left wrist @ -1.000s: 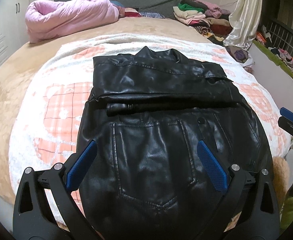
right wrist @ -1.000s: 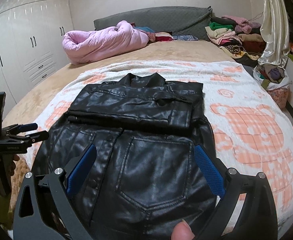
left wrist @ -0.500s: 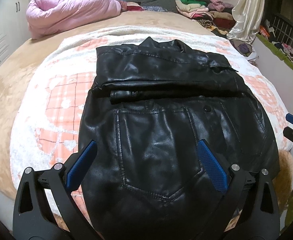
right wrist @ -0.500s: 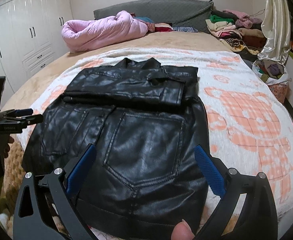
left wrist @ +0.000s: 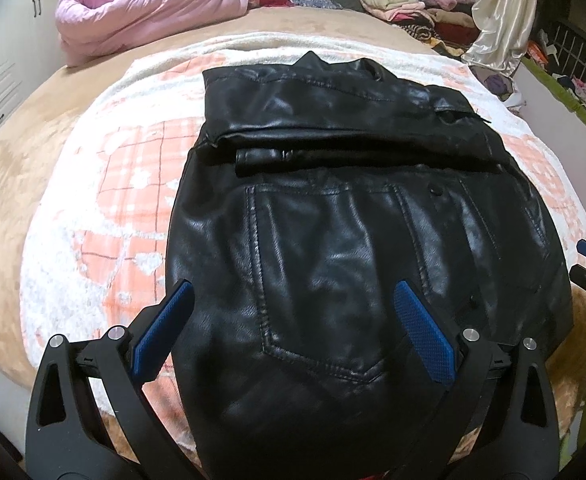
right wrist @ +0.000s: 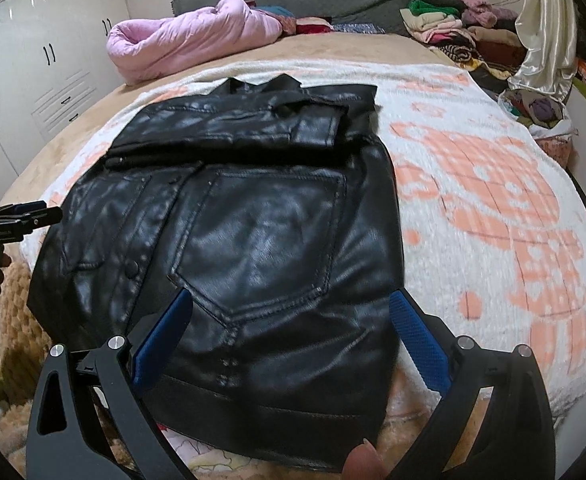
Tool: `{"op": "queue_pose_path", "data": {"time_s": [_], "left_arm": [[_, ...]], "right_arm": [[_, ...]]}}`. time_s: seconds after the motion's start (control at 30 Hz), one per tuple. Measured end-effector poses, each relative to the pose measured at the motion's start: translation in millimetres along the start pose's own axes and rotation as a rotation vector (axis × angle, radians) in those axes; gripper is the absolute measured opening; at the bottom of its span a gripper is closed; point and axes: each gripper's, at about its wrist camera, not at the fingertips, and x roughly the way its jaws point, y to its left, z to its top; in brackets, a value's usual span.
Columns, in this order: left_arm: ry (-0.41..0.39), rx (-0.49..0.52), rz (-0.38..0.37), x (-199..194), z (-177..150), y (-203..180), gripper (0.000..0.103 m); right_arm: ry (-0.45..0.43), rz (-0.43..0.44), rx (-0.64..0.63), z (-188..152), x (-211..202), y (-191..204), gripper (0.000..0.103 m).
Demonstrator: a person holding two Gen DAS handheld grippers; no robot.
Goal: Fold large clothes
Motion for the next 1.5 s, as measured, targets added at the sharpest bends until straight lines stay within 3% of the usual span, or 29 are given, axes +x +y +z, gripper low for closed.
{"op": "queue_pose_path", "data": {"time_s": [0.43, 0.83, 1.13, 1.17, 1.23, 1.5], "left_arm": [[0.05, -0.038, 0.013, 9, -16, 18, 0.093], [0.078, -0.085, 0.014, 8, -35, 42, 0.093], [0.112, -0.133, -0.049, 6, -60, 60, 0.093], [0.107, -0.145, -0.063, 5, -62, 62, 0.091], [0.111, -0.174, -0.099, 3, -70, 63, 0.064], [0.115, -0.168, -0.11, -7, -89, 59, 0.054]], "right_arm": [[0.111, 0.002, 0.007, -22, 18, -12, 0.098], [0.149, 0.049, -0.012, -34, 22, -16, 0.098], [0.159, 0.05, -0.042, -43, 16, -10, 0.098], [0.161, 0.05, -0.045, -44, 15, -9, 0.098], [0.163, 0.052, -0.048, -45, 14, -8, 0.098], [0.183, 0.054, -0.062, -53, 8, -6, 0.098]]}}
